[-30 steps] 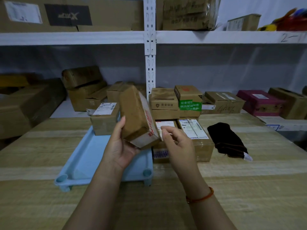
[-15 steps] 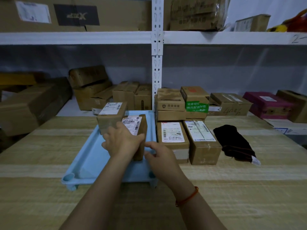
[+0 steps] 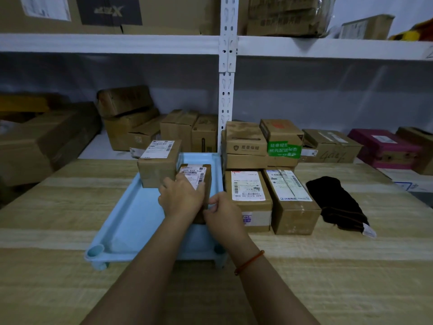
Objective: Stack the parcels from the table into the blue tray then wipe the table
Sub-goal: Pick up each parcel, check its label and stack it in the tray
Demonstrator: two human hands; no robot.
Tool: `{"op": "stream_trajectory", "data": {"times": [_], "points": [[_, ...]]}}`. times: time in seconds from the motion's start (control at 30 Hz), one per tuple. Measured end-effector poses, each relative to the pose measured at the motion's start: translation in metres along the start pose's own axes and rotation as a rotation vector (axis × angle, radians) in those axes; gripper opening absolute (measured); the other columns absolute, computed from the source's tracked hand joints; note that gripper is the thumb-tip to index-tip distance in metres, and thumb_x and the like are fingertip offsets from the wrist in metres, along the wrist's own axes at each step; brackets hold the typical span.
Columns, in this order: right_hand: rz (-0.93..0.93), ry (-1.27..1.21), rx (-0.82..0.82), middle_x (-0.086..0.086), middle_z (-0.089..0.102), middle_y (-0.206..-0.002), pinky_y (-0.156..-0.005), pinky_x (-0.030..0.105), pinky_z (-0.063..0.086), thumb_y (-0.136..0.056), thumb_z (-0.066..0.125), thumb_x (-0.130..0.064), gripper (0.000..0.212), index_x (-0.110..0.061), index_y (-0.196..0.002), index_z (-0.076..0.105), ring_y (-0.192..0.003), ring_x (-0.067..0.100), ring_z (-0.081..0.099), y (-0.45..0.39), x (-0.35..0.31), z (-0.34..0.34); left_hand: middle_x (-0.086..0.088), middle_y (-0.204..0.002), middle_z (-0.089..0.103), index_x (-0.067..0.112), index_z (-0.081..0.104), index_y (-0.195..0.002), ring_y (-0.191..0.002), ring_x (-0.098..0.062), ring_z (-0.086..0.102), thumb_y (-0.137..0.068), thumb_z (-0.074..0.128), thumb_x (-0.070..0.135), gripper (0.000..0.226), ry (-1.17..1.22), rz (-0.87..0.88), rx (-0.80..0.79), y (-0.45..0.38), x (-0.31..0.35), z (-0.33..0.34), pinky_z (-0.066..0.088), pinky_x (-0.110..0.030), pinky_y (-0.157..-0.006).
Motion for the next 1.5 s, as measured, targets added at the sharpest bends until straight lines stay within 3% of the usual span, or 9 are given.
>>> {"op": "stream_trajectory", "data": {"times": [0.13,0.23,0.4,0.7,0.83,1.1,1.3,1.4,1.5], "points": [[0.005,0.115,0.021,-0.006,0.053,-0.076,-0.07,0.028,0.048,-0.095,0.047,-0.014,0.026,-0.024,-0.071,0.048,-0.081,0.014,0.054,-0.008,-0.004,0.001,-0.021,-0.13,0.039,0.01,0.054,-0.119,-0.12,-0.039,0.039,-0.089,0.05,0.013,0.03,0.1,-0.031,0.005,-0.003,-0.009,-0.011,0.037,-0.044,-0.099],[0.021,0.12,-0.048,0.003,0.066,-0.088,-0.083,0.038,0.055,-0.095,0.048,-0.014,0.028,-0.02,-0.07,0.058,-0.089,0.02,0.063,-0.012,-0.009,0.007,-0.016,-0.131,0.036,0.017,0.052,-0.116,-0.121,-0.037,0.037,-0.086,0.053,0.017,0.03,0.036,-0.104,-0.036,-0.003,-0.019,-0.017,0.037,-0.047,-0.097],[0.023,0.135,-0.088,0.009,0.062,-0.119,-0.085,0.027,0.044,-0.097,0.046,-0.01,0.026,-0.006,-0.116,0.062,-0.108,0.024,0.057,-0.025,-0.015,0.014,-0.021,-0.13,0.037,0.007,0.053,-0.111,-0.113,-0.039,0.045,-0.091,0.049,0.012,0.021,0.142,-0.068,-0.02,-0.007,-0.023,-0.016,0.04,-0.04,-0.091],[0.066,0.155,-0.199,0.017,0.056,-0.132,-0.097,0.036,0.043,-0.097,0.043,-0.014,0.036,-0.006,-0.131,0.047,-0.121,0.032,0.054,-0.065,-0.022,0.035,-0.017,-0.118,0.064,0.002,0.063,-0.109,-0.107,-0.031,0.057,-0.092,0.045,0.003,0.024,0.284,0.051,-0.124,-0.031,-0.013,0.014,0.037,-0.027,-0.075],[0.082,0.183,-0.219,0.017,0.051,-0.141,-0.102,0.035,0.039,-0.097,0.042,-0.016,0.044,-0.005,-0.14,0.041,-0.128,0.032,0.05,-0.078,-0.021,0.043,-0.014,-0.132,0.059,0.006,0.06,-0.124,-0.117,-0.03,0.054,-0.094,0.045,0.003,0.034,0.266,0.11,-0.221,-0.046,-0.012,0.027,0.039,-0.028,-0.086],[0.087,0.109,-0.203,0.015,0.054,-0.136,-0.093,0.03,0.041,-0.096,0.042,-0.009,0.037,-0.007,-0.133,0.049,-0.123,0.03,0.053,-0.087,-0.014,0.043,-0.012,-0.134,0.059,0.007,0.058,-0.13,-0.123,-0.028,0.052,-0.091,0.043,-0.003,0.043,0.304,0.108,-0.234,-0.057,-0.012,0.032,0.039,-0.031,-0.098],[0.072,0.034,-0.175,0.013,0.05,-0.142,-0.099,0.033,0.041,-0.099,0.043,-0.016,0.043,-0.011,-0.142,0.044,-0.129,0.029,0.049,-0.077,-0.019,0.03,-0.016,-0.119,0.063,0.004,0.063,-0.111,-0.108,-0.033,0.057,-0.091,0.05,0.006,0.024,0.277,0.083,-0.231,-0.048,-0.006,0.032,0.044,-0.034,-0.088],[0.027,-0.019,-0.078,0.008,0.057,-0.124,-0.088,0.032,0.044,-0.097,0.045,-0.016,0.034,-0.012,-0.129,0.054,-0.113,0.024,0.055,-0.07,-0.018,0.008,-0.013,-0.12,0.064,0.008,0.063,-0.113,-0.11,-0.03,0.058,-0.093,0.05,0.012,0.024,0.297,0.08,-0.243,-0.038,0.006,0.032,0.048,-0.039,-0.093],[0.009,-0.079,0.022,0.001,0.057,-0.116,-0.083,0.029,0.042,-0.098,0.047,-0.017,0.03,-0.016,-0.125,0.058,-0.107,0.017,0.054,-0.054,-0.016,-0.025,-0.01,-0.111,0.065,0.01,0.063,-0.104,-0.101,-0.026,0.059,-0.094,0.046,0.011,0.02,0.315,0.153,-0.256,-0.023,0.029,0.034,0.045,-0.032,-0.079]]}}
Point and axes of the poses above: each hand's wrist, its own y-axis away from the middle knuckle, its own z-axis out of the palm, x = y × z, the point moved 7 cm from there along -y, towards the middle knuckle
